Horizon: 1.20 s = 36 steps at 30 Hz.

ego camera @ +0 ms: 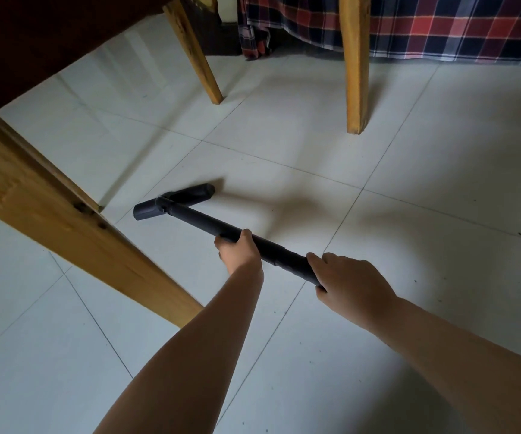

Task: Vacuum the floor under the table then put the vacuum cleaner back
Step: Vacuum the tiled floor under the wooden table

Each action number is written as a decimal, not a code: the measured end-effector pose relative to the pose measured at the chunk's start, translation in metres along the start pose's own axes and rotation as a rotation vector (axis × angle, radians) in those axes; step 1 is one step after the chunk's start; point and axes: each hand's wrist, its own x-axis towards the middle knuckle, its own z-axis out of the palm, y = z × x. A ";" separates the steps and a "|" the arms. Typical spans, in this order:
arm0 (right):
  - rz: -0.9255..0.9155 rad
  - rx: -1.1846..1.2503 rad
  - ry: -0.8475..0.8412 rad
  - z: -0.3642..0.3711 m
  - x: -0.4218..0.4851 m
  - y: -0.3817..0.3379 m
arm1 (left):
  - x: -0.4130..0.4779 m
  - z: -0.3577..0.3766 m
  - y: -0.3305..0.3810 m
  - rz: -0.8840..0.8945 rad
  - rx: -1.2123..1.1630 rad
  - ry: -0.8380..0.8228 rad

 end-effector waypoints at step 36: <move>0.032 0.006 -0.037 -0.001 -0.031 0.016 | -0.027 0.013 -0.016 -0.042 -0.091 0.007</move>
